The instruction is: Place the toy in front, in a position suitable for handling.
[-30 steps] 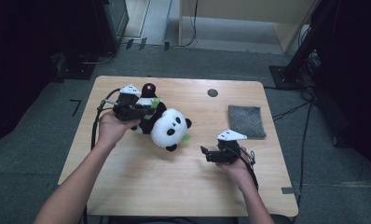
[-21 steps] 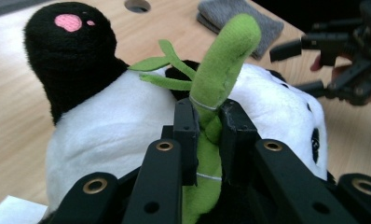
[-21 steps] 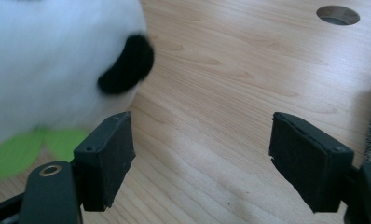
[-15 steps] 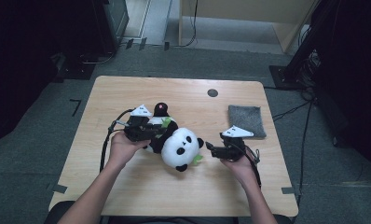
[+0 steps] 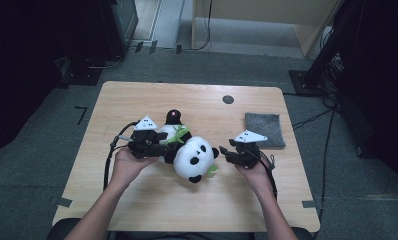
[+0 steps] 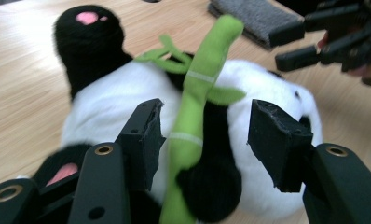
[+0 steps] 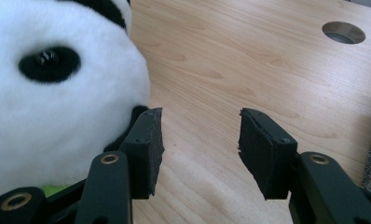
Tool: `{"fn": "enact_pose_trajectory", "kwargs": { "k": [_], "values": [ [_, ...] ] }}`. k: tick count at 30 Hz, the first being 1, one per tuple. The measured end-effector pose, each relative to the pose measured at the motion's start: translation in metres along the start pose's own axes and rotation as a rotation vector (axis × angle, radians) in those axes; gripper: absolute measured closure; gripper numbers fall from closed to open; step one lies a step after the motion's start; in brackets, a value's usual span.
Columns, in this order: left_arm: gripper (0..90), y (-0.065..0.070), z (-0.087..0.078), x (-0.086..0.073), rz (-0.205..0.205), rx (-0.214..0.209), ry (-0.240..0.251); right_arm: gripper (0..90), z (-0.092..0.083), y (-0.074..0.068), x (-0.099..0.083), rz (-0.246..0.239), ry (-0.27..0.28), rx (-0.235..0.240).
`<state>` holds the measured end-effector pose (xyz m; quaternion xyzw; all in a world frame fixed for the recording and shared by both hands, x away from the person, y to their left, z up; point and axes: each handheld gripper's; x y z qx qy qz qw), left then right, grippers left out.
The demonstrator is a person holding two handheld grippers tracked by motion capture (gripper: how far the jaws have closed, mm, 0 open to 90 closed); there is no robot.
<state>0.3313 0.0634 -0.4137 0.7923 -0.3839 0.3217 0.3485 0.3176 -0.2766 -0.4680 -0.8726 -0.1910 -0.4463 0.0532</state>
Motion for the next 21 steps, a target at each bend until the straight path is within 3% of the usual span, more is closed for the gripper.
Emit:
{"fn": "enact_pose_trajectory", "kwargs": {
  "k": [4, 9, 11, 15, 21],
  "values": [
    [47.0, 0.004, -0.016, -0.012, -0.032, 0.0, 0.046, 51.2, 0.004, 0.002, 0.004, 0.013, -0.01, 0.023],
    [66.6, 0.009, -0.028, -0.027, -0.03, 0.035, 0.056, 56.5, 0.013, -0.001, 0.007, 0.015, -0.027, 0.036],
    [70.4, 0.008, -0.03, -0.033, -0.049, 0.034, 0.06, 56.5, 0.017, -0.004, 0.007, -0.007, -0.016, 0.024],
    [71.0, 0.003, -0.028, -0.046, -0.087, 0.042, 0.043, 59.3, 0.023, -0.01, 0.008, -0.034, -0.011, 0.018],
    [66.0, -0.005, -0.016, -0.055, -0.092, 0.062, 0.026, 61.9, 0.027, -0.011, 0.012, 0.0, -0.044, 0.087]
  ]
}}
Point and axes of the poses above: each handheld gripper's, and its own axes: z roughly forward along the jaws, x roughly out of its top, y roughly to its right, and after that the axes turned 14 degrees about -x, right-handed
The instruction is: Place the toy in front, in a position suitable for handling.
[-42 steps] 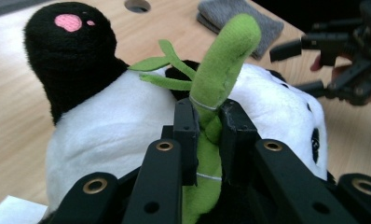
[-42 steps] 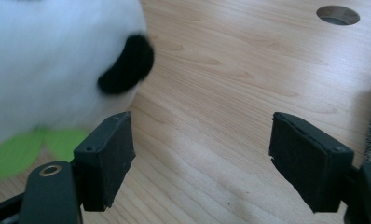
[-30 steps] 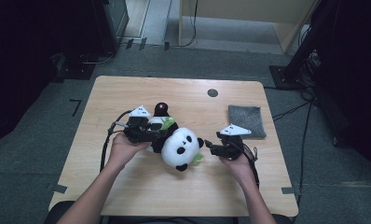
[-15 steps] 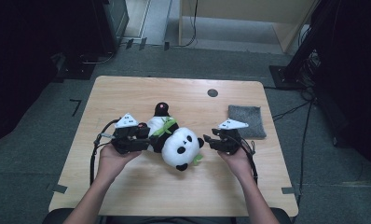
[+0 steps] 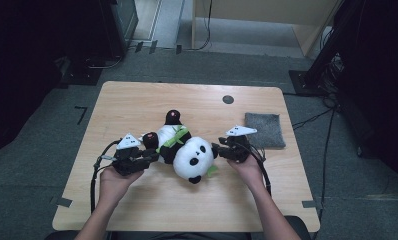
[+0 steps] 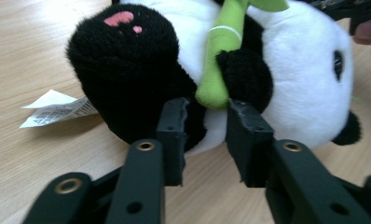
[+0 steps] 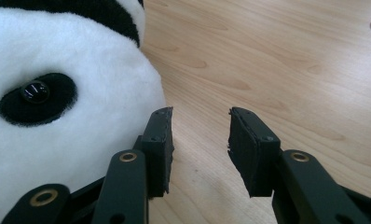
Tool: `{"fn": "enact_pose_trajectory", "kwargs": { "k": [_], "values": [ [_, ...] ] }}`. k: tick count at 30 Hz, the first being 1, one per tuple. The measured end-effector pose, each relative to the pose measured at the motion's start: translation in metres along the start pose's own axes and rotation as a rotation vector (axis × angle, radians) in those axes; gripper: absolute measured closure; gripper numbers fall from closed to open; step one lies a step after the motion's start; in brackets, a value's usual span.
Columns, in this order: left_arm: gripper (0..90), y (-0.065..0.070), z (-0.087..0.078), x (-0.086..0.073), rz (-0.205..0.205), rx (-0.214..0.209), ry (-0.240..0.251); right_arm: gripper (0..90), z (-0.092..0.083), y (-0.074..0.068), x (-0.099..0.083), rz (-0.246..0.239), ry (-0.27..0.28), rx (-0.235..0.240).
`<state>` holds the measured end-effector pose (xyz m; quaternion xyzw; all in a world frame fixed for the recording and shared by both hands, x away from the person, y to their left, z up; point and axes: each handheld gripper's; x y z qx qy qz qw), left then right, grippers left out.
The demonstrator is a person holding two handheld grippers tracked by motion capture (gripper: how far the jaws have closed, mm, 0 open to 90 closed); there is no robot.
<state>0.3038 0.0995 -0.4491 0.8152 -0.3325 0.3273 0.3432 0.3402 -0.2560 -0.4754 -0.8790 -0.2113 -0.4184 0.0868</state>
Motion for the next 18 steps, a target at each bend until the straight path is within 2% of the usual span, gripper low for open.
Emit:
{"fn": "enact_pose_trajectory", "kwargs": {
  "k": [4, 7, 9, 11, 14, 18],
  "values": [
    [65.4, -0.002, 0.005, -0.001, 0.037, 0.038, 0.003, 65.9, 0.0, -0.002, -0.001, -0.001, -0.007, 0.041],
    [63.7, -0.007, 0.007, -0.002, 0.044, 0.069, -0.004, 66.1, -0.001, -0.009, -0.001, -0.047, -0.014, 0.068],
    [62.9, -0.012, 0.008, -0.001, 0.027, 0.071, 0.001, 66.1, -0.002, -0.014, -0.002, -0.083, -0.018, 0.086],
    [62.3, -0.017, 0.01, 0.0, 0.017, 0.067, 0.014, 66.2, -0.003, -0.019, -0.003, -0.098, -0.022, 0.092],
    [61.1, -0.028, 0.013, 0.001, -0.01, 0.042, 0.037, 67.0, -0.005, -0.023, -0.006, -0.101, -0.03, 0.112],
    [59.5, -0.04, 0.018, 0.004, -0.069, 0.007, 0.057, 67.6, -0.008, -0.028, -0.008, -0.106, -0.043, 0.138]
  ]
}}
Point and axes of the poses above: each handheld gripper's, and its own axes: z roughly forward along the jaws, x roughly out of its top, y roughly to its right, and after that the axes turned 14 degrees about -x, right-handed
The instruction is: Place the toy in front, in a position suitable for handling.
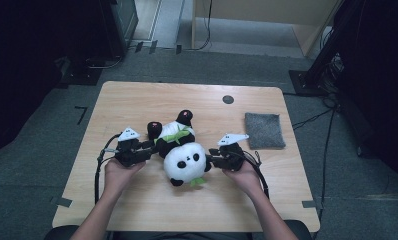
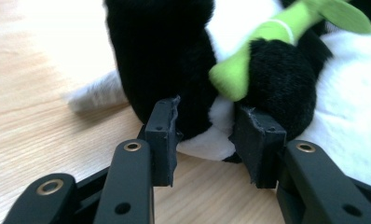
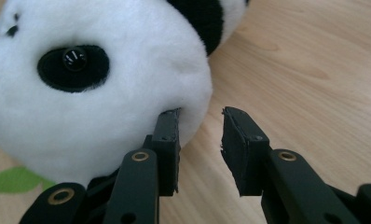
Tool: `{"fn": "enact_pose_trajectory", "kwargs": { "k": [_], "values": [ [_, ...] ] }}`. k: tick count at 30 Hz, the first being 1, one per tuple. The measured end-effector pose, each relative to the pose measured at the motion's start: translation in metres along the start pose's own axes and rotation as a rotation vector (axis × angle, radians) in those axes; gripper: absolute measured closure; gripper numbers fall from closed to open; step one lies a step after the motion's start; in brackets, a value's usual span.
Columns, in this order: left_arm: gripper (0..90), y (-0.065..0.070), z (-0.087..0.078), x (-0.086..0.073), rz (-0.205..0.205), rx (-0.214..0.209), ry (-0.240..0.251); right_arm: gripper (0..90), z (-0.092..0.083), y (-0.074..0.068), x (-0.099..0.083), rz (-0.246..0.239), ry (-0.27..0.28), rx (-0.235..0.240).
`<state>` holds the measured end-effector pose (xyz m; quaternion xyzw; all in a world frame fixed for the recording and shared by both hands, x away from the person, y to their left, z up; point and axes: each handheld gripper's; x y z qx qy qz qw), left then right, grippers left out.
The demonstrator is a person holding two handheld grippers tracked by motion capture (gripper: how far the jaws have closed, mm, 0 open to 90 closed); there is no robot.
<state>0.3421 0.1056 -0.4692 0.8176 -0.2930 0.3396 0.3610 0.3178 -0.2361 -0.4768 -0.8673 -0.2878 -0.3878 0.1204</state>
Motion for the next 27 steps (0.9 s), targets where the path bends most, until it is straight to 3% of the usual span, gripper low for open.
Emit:
{"fn": "enact_pose_trajectory", "kwargs": {
  "k": [6, 10, 18, 24, 27],
  "values": [
    [57.7, -0.007, 0.013, 0.01, 0.02, -0.012, -0.005, 68.6, -0.005, -0.011, -0.003, -0.036, -0.017, 0.019],
    [56.4, -0.013, 0.02, 0.017, 0.019, -0.025, -0.017, 67.5, -0.008, -0.02, -0.009, -0.033, 0.009, 0.028],
    [55.4, -0.021, 0.037, 0.031, 0.027, -0.062, -0.03, 61.6, -0.006, -0.045, -0.015, -0.104, 0.042, 0.088],
    [55.3, -0.022, 0.048, 0.041, 0.034, -0.095, -0.046, 58.4, -0.003, -0.062, -0.018, -0.134, 0.057, 0.118],
    [55.2, -0.021, 0.053, 0.043, 0.048, -0.1, -0.04, 56.3, -0.001, -0.07, -0.018, -0.126, 0.055, 0.132]
  ]
}}
Point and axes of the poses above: each handheld gripper's, and its own axes: z roughly forward along the jaws, x roughly out of its top, y roughly to its right, and after that the axes turned 14 degrees about -x, right-handed
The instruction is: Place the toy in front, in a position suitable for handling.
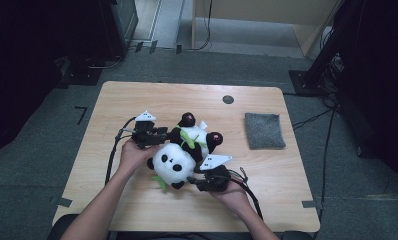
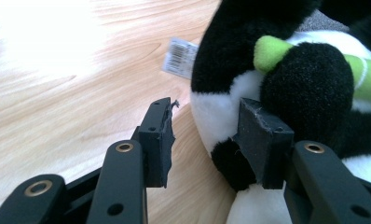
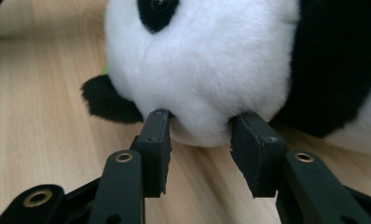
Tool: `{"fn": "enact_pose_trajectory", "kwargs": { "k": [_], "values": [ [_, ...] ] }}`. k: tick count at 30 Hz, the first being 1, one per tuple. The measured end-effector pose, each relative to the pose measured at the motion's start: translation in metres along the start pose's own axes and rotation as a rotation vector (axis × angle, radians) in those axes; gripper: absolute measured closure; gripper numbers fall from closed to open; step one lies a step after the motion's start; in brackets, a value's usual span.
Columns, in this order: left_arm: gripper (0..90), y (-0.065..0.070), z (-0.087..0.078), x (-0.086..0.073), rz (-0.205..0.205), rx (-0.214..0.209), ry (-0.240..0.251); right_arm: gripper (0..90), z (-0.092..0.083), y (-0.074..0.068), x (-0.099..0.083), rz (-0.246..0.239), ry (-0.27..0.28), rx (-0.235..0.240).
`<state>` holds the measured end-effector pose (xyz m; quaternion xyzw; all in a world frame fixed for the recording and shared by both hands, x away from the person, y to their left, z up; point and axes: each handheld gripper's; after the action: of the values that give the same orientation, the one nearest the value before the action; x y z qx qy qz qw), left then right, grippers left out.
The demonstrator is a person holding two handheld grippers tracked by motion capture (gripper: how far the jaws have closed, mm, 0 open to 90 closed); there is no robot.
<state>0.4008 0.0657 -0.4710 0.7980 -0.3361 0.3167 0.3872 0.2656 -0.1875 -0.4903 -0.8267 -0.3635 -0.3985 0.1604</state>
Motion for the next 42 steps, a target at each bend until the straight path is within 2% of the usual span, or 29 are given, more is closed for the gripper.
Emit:
{"fn": "enact_pose_trajectory", "kwargs": {
  "k": [3, 5, 8, 11, 13, 15, 18, 20, 23, 27, 33, 35, 36, 37, 38, 40, 42],
  "values": [
    [52.0, -0.003, 0.004, 0.0, 0.001, -0.006, 0.011, 54.0, 0.003, -0.009, 0.001, -0.015, 0.003, 0.0],
    [46.5, -0.005, 0.003, 0.003, 0.002, 0.03, -0.003, 54.0, 0.002, -0.01, 0.002, -0.024, 0.001, -0.011],
    [42.2, -0.006, -0.001, 0.006, 0.025, 0.082, -0.013, 54.0, -0.005, -0.003, 0.002, 0.004, 0.005, -0.015],
    [40.4, -0.008, -0.01, 0.008, 0.01, 0.095, 0.006, 53.9, -0.016, 0.009, 0.001, 0.021, 0.025, -0.062],
    [40.5, -0.009, -0.016, 0.008, -0.015, 0.122, -0.004, 54.1, -0.023, 0.018, -0.001, 0.04, 0.034, -0.083],
    [40.6, -0.006, -0.026, 0.005, -0.023, 0.111, 0.009, 57.3, -0.028, 0.027, -0.003, 0.048, 0.037, -0.105],
    [40.6, 0.003, -0.039, 0.0, -0.036, 0.094, 0.039, 62.1, -0.034, 0.039, -0.006, 0.04, 0.016, -0.131],
    [40.7, 0.011, -0.045, -0.005, -0.035, 0.093, 0.041, 64.6, -0.037, 0.047, -0.008, 0.046, 0.007, -0.158],
    [40.7, 0.021, -0.052, -0.012, -0.022, 0.098, 0.035, 65.3, -0.04, 0.062, -0.01, 0.064, -0.006, -0.19],
    [40.4, 0.035, -0.064, -0.022, -0.022, 0.099, 0.054, 65.3, -0.044, 0.083, -0.012, 0.104, -0.001, -0.23],
    [39.0, 0.058, -0.077, -0.041, -0.012, 0.114, 0.051, 66.3, -0.032, 0.108, -0.011, 0.151, -0.01, -0.286],
    [37.0, 0.064, -0.081, -0.048, -0.026, 0.113, 0.031, 64.9, -0.025, 0.116, -0.008, 0.173, -0.01, -0.327],
    [36.3, 0.066, -0.083, -0.052, -0.028, 0.111, 0.033, 64.9, -0.022, 0.12, -0.006, 0.212, -0.002, -0.327],
    [35.9, 0.069, -0.084, -0.057, -0.03, 0.112, 0.039, 64.7, -0.018, 0.123, -0.005, 0.246, 0.011, -0.308],
    [35.8, 0.07, -0.085, -0.062, -0.032, 0.114, 0.044, 63.5, -0.014, 0.126, -0.002, 0.259, 0.015, -0.293],
    [35.7, 0.069, -0.084, -0.071, -0.049, 0.092, 0.059, 61.5, -0.008, 0.126, 0.001, 0.222, 0.026, -0.298],
    [35.1, 0.066, -0.079, -0.073, -0.04, 0.092, 0.048, 61.0, -0.002, 0.125, 0.001, 0.196, 0.041, -0.308]
  ]
}}
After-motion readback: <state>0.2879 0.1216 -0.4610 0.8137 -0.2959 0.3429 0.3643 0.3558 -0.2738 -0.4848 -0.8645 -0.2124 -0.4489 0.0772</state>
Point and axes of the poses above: each handheld gripper's, and its own axes: z roughly forward along the jaws, x roughly out of its top, y roughly to its right, and after that the axes turned 14 degrees about -x, right-handed
